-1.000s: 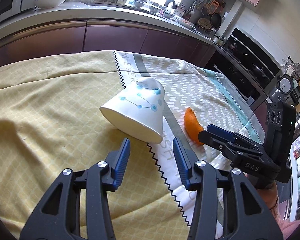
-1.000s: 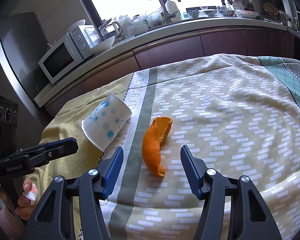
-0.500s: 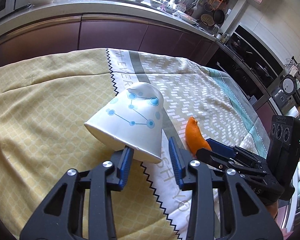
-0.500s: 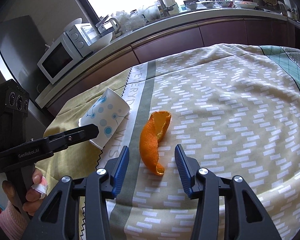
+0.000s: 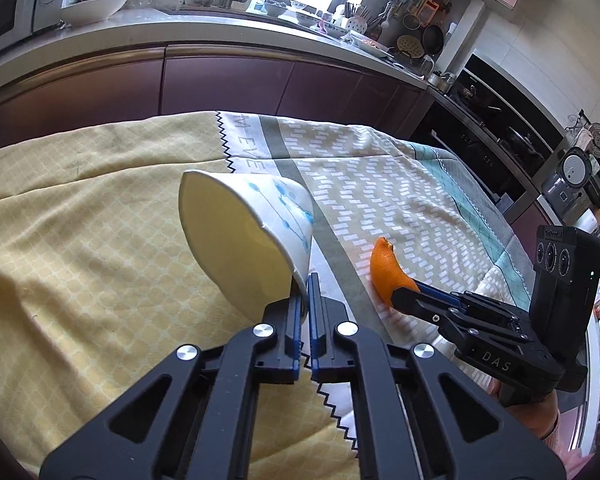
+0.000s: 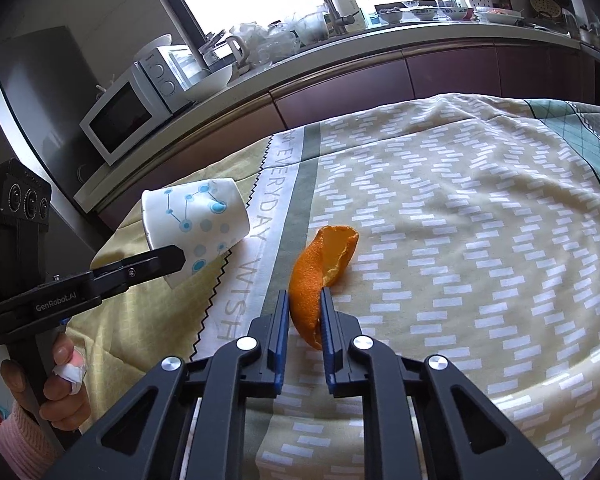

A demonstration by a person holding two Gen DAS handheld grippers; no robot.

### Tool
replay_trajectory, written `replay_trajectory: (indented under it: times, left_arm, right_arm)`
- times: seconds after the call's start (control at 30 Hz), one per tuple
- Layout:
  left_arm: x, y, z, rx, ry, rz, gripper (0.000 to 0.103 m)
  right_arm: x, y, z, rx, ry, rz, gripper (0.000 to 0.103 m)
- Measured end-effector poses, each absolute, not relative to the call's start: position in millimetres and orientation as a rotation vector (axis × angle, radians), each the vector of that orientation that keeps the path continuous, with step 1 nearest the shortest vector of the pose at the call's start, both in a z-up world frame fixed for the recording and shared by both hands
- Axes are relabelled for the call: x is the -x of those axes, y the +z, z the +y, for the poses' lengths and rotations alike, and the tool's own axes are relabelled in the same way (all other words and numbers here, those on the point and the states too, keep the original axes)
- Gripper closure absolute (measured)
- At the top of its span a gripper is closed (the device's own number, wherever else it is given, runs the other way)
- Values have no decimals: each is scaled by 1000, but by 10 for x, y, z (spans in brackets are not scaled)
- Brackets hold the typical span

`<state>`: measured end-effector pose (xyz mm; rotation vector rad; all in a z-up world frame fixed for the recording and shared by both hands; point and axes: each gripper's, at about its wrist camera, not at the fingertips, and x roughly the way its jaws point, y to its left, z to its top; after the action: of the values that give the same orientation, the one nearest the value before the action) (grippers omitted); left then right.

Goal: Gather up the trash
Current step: 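Grasp the white dotted paper cup with the left tool while the right tool grasps an orange peel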

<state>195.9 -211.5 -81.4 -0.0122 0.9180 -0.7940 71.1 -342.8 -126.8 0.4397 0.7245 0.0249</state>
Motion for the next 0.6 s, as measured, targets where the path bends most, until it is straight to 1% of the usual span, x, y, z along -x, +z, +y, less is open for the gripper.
replay_trajectory:
  times: [0.23, 0.53, 0.6]
  left_arm:
    - [-1854, -641, -1790, -7, -767, 867, 100]
    - [-1605, -436, -1315, -47, -733, 799, 100]
    - [-1557, -401, -1208, -50, -720, 786, 100]
  right_arm:
    - [-700, -1213, -3243, -410, 68, 706, 100]
    - [-669, -1031, -2968, -361, 119, 662, 101]
    - [-665, -1017, -2957, -339, 75, 658, 99]
